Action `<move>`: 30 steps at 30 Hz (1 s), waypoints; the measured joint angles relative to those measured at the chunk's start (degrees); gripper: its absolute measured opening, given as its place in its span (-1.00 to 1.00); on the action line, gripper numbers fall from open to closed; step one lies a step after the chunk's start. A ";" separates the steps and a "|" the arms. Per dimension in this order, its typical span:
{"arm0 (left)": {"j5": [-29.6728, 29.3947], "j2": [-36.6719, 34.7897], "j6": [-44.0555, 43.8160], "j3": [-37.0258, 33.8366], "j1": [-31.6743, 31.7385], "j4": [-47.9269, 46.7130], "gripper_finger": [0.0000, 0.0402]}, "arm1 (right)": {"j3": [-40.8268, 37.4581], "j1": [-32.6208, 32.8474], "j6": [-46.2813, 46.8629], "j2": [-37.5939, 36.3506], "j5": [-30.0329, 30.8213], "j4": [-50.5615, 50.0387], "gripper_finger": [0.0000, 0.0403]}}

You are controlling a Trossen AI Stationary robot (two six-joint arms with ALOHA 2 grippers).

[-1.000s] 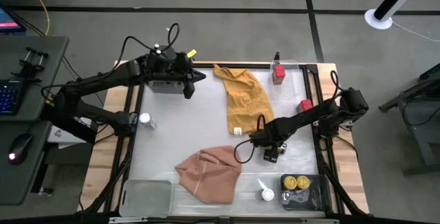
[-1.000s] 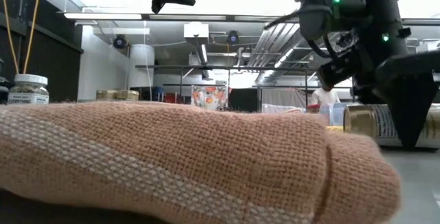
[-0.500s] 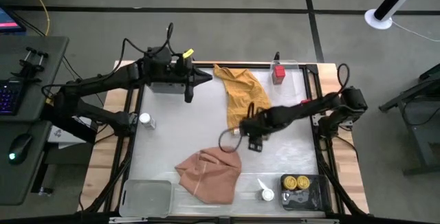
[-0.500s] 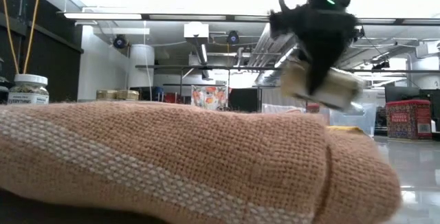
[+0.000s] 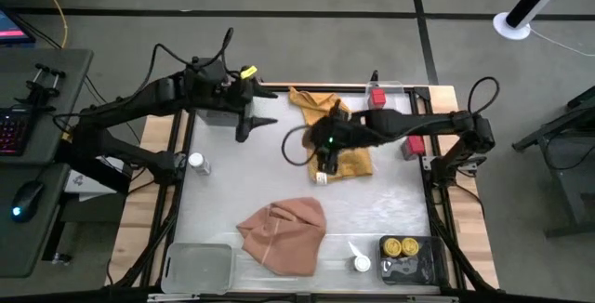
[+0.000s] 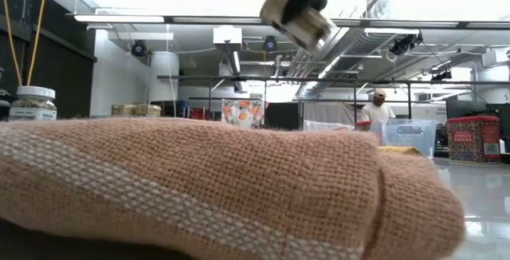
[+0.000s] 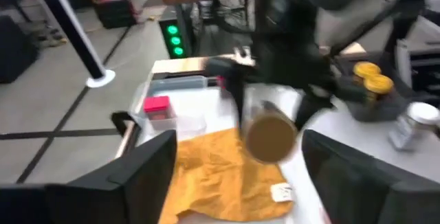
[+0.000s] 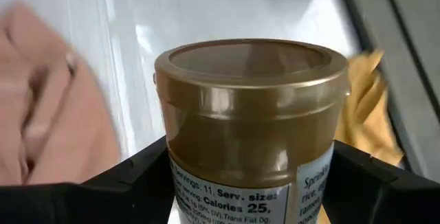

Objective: Sort spices by type
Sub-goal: Put the brown seasoning bottle into the top left black bin

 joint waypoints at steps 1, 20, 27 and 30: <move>0.00 0.00 -0.12 0.08 -0.80 -0.47 0.55 | 1.38 -0.42 -0.53 0.00 -0.02 0.32 0.37; -16.00 9.38 0.56 -0.03 -7.07 6.98 0.67 | 8.37 -3.46 -4.15 -0.02 -0.52 7.26 0.38; -13.53 9.12 0.62 -0.03 -7.03 10.96 0.67 | 8.37 -3.46 -6.23 0.22 -1.71 7.47 0.38; -9.82 9.28 0.53 0.01 -6.57 9.98 0.67 | 8.37 -3.41 -7.57 0.35 -2.08 8.45 0.38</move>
